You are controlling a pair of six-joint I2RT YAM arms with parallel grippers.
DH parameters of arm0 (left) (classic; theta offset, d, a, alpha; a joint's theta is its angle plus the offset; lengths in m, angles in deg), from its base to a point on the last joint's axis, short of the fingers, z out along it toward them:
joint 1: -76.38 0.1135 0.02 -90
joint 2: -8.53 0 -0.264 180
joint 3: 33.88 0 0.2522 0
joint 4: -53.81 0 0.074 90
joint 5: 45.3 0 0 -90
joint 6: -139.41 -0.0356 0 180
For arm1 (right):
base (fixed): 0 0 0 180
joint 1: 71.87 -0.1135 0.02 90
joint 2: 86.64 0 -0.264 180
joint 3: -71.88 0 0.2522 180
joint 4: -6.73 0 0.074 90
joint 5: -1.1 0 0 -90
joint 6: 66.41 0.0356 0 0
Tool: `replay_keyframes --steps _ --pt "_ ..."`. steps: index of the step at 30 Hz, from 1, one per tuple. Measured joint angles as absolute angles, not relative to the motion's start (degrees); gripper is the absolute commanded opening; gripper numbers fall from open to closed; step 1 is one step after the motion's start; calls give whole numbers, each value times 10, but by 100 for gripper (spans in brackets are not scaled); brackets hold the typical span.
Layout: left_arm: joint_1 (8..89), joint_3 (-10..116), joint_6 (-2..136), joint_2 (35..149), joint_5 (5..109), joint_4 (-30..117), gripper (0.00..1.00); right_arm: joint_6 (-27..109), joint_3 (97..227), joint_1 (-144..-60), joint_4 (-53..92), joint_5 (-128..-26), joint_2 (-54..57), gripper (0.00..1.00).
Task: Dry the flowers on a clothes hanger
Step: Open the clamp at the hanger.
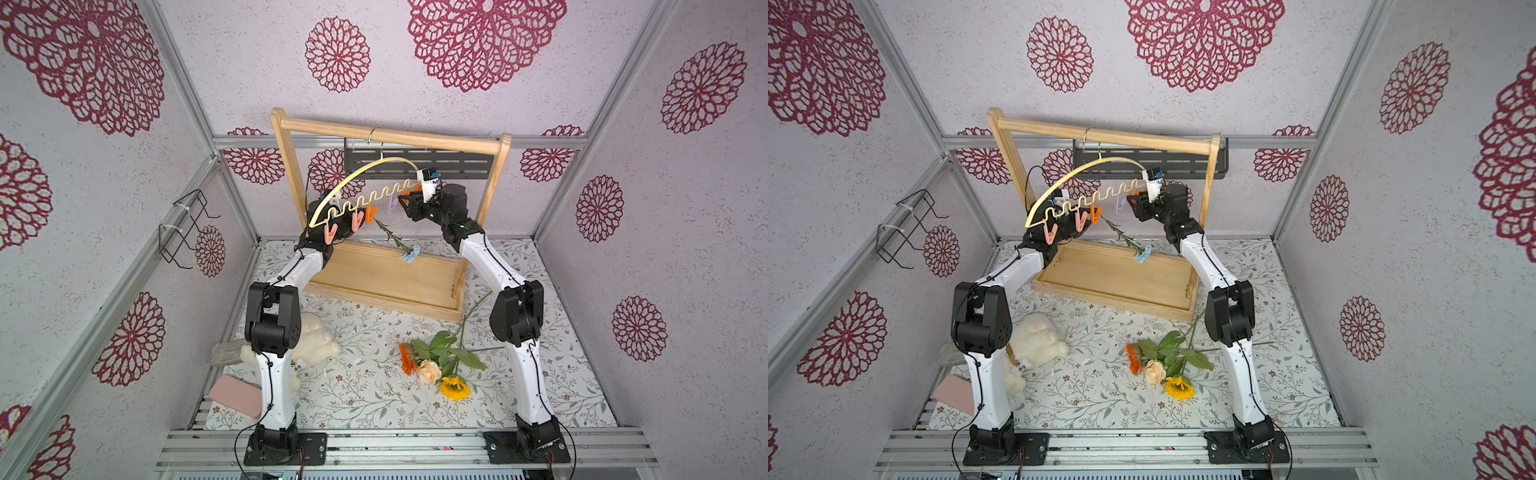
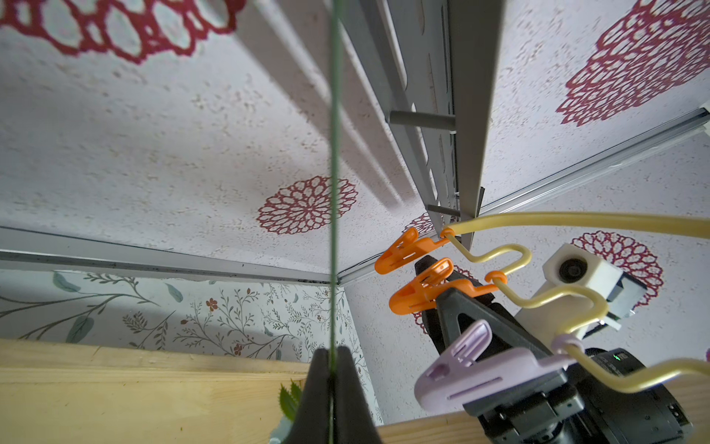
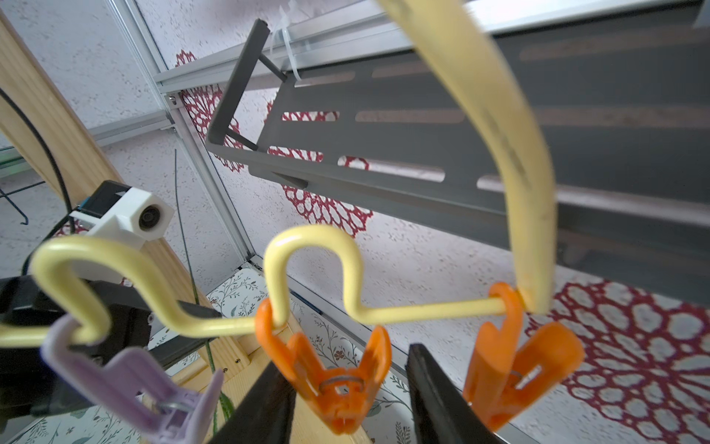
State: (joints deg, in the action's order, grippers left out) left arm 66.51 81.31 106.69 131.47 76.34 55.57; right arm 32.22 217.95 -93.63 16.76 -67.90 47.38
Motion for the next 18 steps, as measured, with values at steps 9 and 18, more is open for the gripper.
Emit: replay_keyframes --steps 9,18 --pt "665 813 1069 1315 768 559 0 322 2180 -936 158 -677 474 51" --pt "665 813 1071 1316 771 567 0 324 2182 -936 152 -677 474 55"
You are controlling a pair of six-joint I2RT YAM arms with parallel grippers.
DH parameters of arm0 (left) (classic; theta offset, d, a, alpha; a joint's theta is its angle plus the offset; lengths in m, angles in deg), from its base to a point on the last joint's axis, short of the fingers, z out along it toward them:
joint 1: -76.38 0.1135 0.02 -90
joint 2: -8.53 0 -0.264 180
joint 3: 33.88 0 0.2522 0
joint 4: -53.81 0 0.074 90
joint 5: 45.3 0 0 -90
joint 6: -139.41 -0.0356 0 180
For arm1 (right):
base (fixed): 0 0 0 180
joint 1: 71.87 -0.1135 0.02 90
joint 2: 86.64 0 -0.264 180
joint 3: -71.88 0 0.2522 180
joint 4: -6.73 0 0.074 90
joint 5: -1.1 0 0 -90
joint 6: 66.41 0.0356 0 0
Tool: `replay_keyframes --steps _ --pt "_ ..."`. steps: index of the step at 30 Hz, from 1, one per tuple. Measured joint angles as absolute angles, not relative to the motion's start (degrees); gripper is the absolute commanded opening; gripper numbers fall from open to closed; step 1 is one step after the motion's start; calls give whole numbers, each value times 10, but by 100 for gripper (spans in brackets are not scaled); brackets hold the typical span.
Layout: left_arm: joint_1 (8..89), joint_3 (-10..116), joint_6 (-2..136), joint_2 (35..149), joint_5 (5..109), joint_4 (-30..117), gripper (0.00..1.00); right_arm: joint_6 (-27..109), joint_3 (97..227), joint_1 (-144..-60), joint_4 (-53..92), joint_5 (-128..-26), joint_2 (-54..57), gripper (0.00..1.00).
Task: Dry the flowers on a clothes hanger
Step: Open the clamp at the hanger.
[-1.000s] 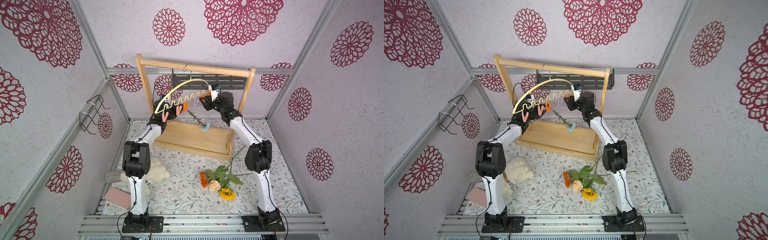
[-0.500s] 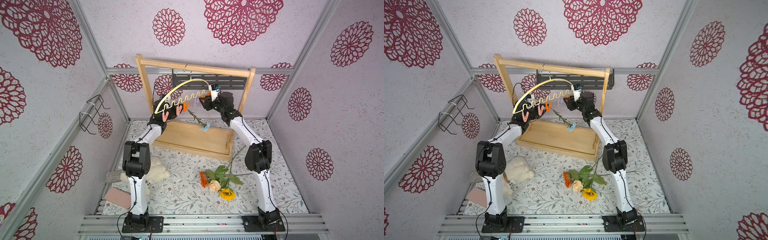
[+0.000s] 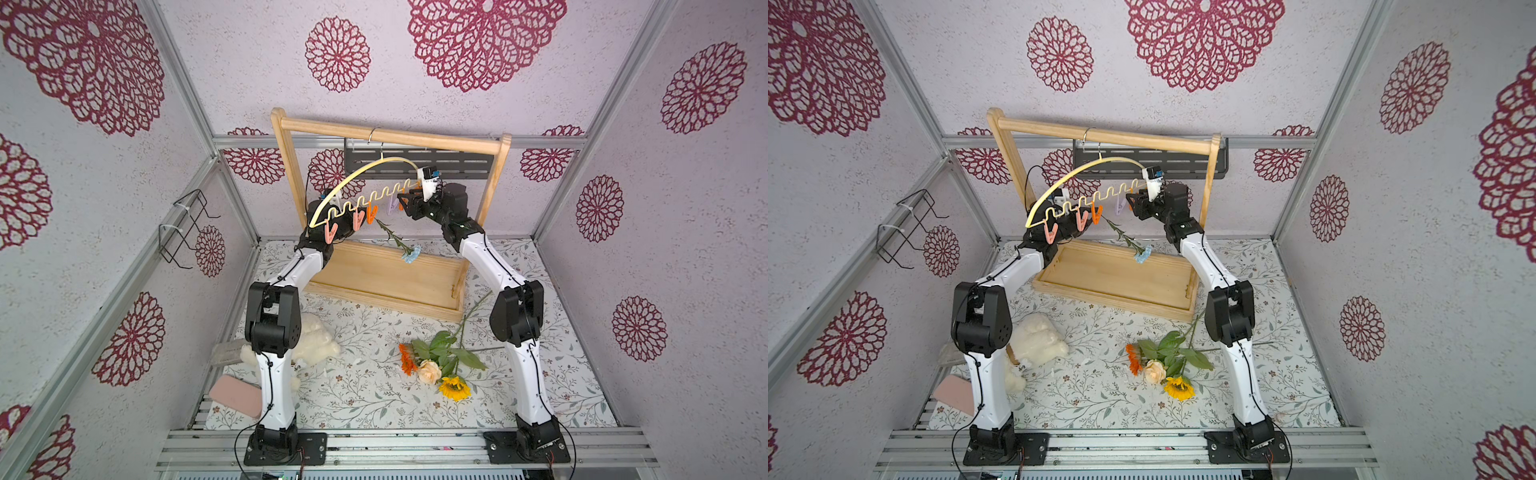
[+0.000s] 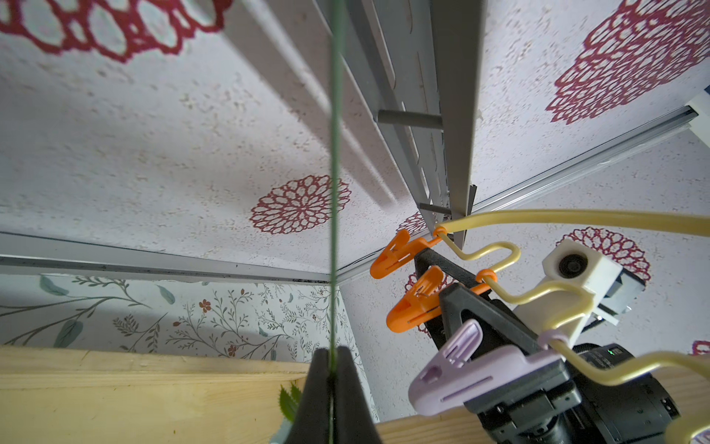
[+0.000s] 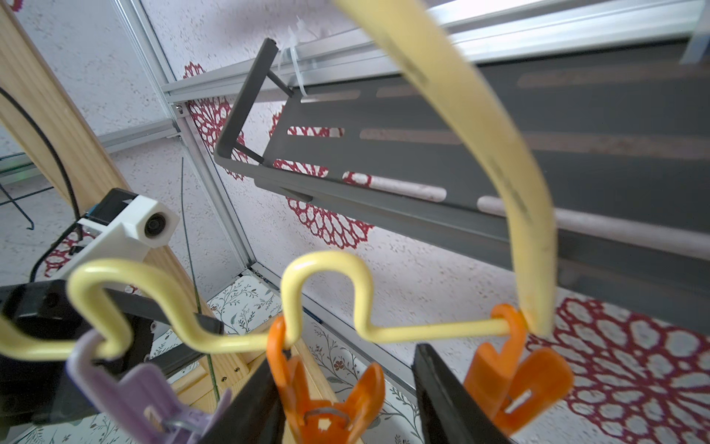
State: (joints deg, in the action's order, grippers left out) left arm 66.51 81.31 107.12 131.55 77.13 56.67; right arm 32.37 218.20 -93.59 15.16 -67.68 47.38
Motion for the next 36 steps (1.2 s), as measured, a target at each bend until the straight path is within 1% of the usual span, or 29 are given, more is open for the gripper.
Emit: replay_keyframes --steps 7,12,16,19,23,26,36 --pt "665 813 1071 1319 772 569 0 336 2187 -934 142 -667 474 50" --pt "665 813 1071 1320 772 569 0 340 2190 -931 140 -661 475 50" --pt "665 814 1071 1320 772 569 0 342 2190 -930 139 -661 475 55" --pt "665 814 1071 1320 772 569 0 344 2190 -930 139 -661 476 54" --pt "665 814 1071 1320 772 569 0 347 2190 -930 139 -661 476 49" --pt "665 814 1071 1320 772 569 0 350 2190 -930 138 -658 476 48" --pt "665 815 1071 1320 773 569 0 355 2190 -930 139 -648 479 52"
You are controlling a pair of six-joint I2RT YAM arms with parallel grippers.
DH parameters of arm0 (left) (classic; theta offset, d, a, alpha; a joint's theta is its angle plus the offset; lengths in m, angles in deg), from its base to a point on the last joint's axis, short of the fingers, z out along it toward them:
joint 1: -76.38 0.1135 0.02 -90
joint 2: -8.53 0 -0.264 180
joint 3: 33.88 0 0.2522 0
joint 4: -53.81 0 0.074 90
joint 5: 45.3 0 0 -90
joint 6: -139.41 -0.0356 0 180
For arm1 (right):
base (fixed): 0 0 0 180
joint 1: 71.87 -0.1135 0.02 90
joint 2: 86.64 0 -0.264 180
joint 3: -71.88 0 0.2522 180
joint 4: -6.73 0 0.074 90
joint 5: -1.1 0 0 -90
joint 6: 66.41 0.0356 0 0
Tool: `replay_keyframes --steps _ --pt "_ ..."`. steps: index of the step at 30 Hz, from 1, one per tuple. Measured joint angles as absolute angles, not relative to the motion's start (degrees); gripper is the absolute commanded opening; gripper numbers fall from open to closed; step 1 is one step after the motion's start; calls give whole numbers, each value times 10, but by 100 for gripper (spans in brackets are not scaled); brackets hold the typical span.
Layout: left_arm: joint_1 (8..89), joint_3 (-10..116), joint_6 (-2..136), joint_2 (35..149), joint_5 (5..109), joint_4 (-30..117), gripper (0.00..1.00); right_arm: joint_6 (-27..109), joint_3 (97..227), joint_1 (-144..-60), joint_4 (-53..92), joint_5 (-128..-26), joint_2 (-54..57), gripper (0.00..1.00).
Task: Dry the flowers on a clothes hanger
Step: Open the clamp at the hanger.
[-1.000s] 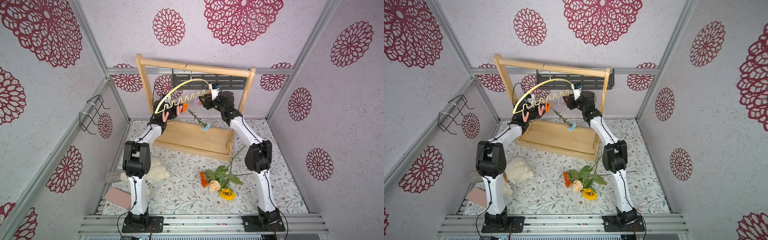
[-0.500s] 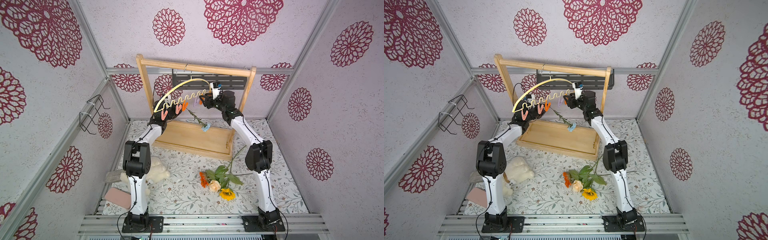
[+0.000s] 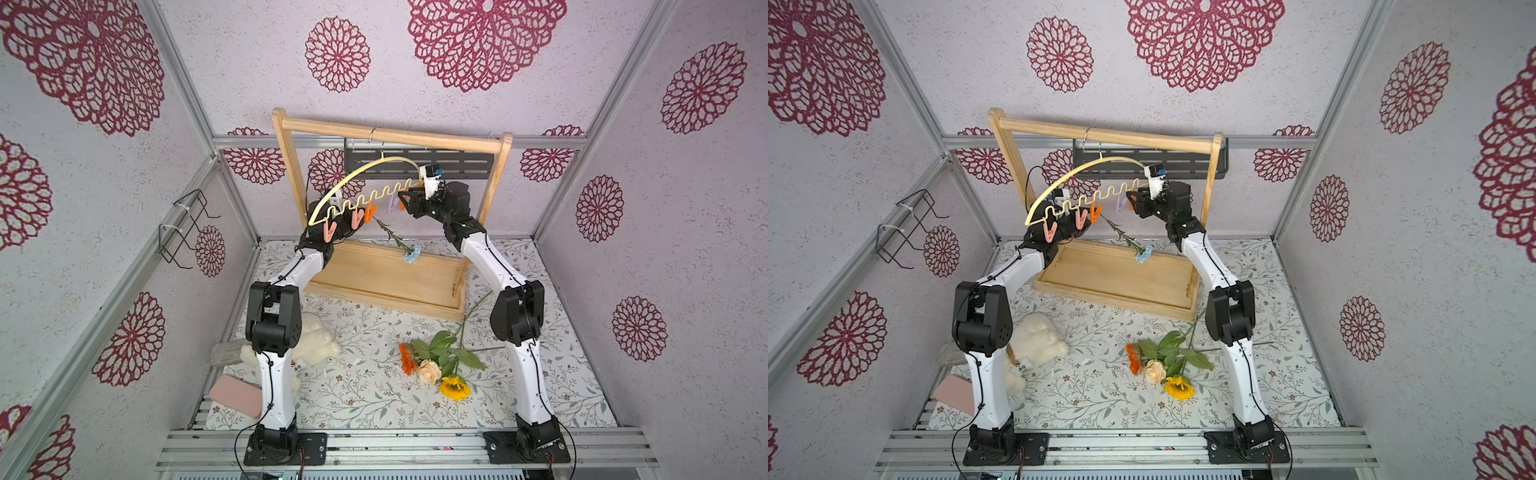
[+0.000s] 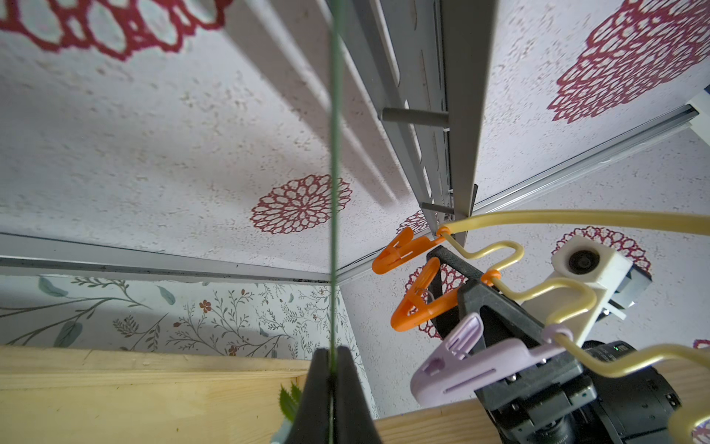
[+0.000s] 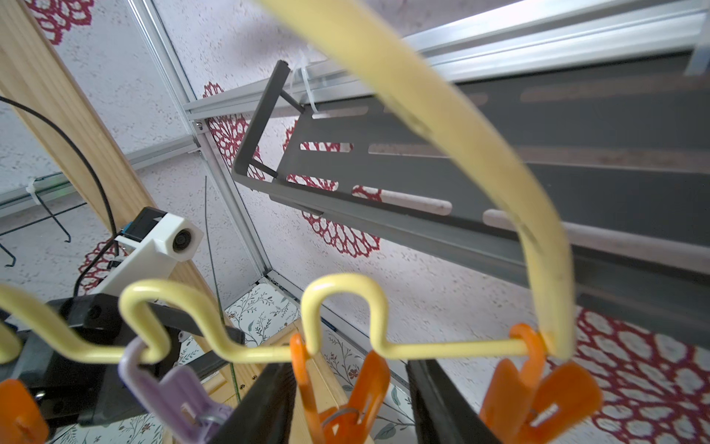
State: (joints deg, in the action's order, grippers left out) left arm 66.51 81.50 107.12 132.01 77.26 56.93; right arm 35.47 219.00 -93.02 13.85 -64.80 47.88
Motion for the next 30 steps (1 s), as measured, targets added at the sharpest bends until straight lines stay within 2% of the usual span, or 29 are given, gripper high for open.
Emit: replay_keyframes --steps 5,10,16,30 --pt "665 815 1071 1320 773 569 0 357 2190 -930 139 -646 479 56" --pt "665 815 1071 1320 773 569 0 356 2190 -930 139 -644 483 52" --pt "665 815 1071 1320 774 569 0 356 2190 -930 139 -635 487 51" --pt "665 815 1071 1320 775 569 0 355 2190 -921 131 -610 488 36"
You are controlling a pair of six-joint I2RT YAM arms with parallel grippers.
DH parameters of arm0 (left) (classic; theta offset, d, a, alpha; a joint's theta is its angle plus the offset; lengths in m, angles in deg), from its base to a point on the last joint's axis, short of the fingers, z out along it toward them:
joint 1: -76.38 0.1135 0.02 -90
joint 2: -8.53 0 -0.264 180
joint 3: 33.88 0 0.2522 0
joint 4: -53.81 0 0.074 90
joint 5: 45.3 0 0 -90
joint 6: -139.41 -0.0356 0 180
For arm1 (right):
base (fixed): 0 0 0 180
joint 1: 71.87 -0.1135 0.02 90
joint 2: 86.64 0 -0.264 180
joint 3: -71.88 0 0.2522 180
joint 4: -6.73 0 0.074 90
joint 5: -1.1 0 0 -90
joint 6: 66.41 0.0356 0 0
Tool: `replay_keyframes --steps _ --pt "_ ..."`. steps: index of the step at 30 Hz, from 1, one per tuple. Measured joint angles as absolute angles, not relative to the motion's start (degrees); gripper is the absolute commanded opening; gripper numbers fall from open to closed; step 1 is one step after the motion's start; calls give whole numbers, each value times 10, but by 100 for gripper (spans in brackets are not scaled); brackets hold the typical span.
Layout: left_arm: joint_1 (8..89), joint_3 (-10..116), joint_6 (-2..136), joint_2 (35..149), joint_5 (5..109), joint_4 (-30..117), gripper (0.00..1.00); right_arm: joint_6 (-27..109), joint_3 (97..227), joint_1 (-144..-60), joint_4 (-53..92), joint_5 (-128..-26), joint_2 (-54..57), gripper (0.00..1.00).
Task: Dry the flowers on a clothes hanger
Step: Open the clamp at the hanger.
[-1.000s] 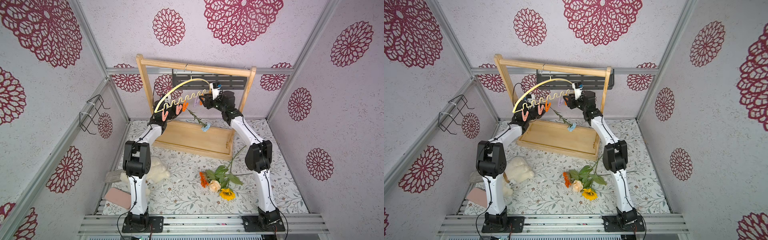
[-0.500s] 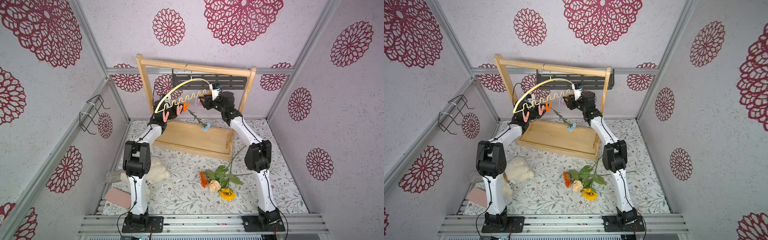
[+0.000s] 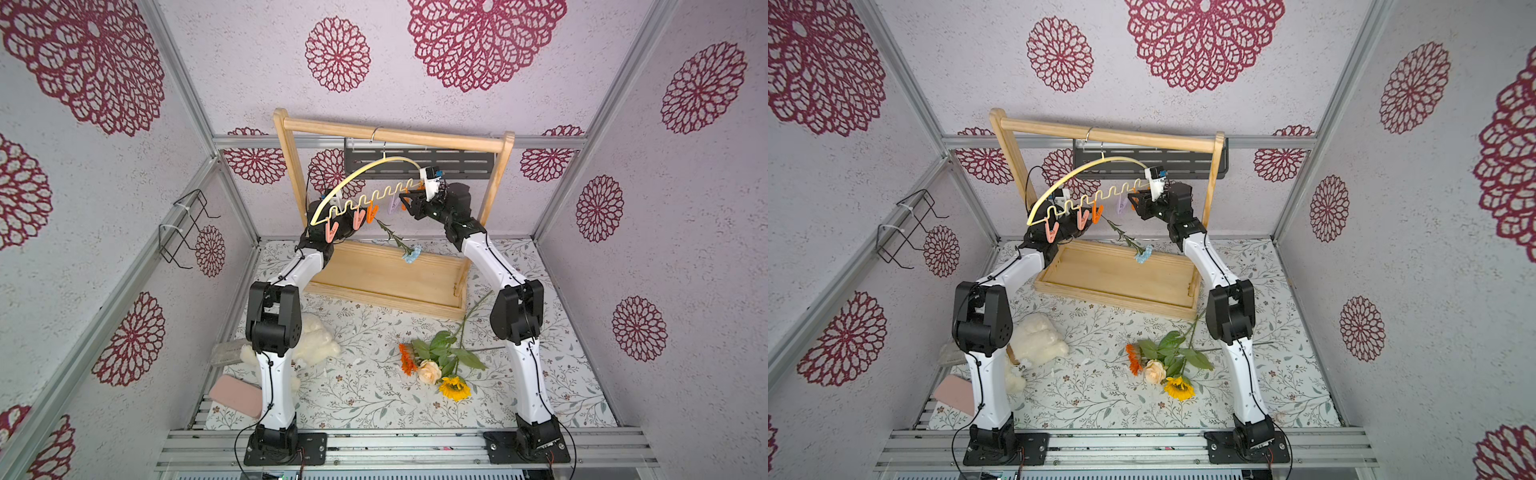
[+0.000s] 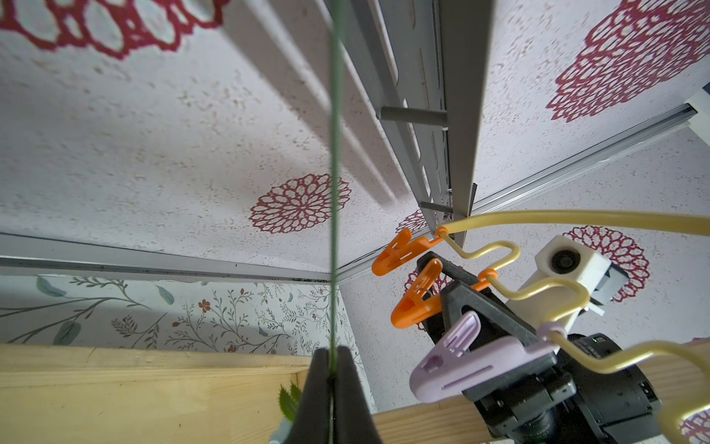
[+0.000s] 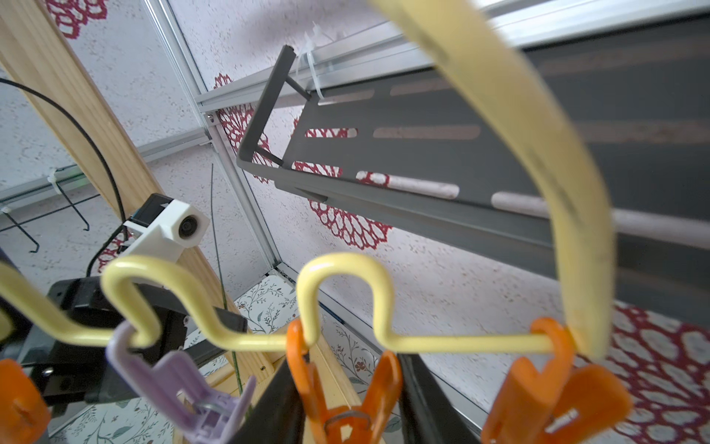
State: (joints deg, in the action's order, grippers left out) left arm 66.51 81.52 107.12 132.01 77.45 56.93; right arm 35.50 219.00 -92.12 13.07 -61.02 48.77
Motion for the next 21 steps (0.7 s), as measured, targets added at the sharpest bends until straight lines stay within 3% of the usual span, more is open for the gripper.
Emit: replay_keyframes --steps 21 --pt "661 856 1150 1331 782 614 0 353 2190 -919 140 -568 486 26"
